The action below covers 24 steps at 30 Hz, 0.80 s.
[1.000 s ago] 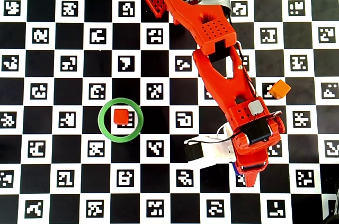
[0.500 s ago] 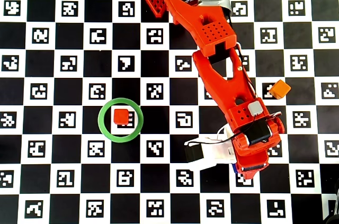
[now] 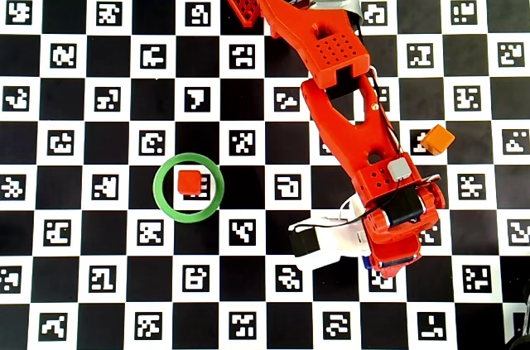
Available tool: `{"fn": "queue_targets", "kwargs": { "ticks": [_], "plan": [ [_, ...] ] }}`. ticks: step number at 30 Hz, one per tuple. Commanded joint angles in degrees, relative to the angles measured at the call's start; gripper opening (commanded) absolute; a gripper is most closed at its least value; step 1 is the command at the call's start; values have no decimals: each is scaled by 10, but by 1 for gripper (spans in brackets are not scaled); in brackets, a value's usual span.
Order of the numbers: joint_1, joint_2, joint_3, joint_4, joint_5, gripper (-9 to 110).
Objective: Grab the red cube then put it in the green circle then put the blue cube on top and finally the orange cube on top
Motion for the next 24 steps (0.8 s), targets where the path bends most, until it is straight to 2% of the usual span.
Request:
{"fn": "queue_targets", "kwargs": {
  "ticks": [1,7,24],
  "plan": [
    [-10,34,-48,11,0,4],
    [4,83,-22,20,-12,4],
    [96,397,296,-33,-87,4]
  ]
}}
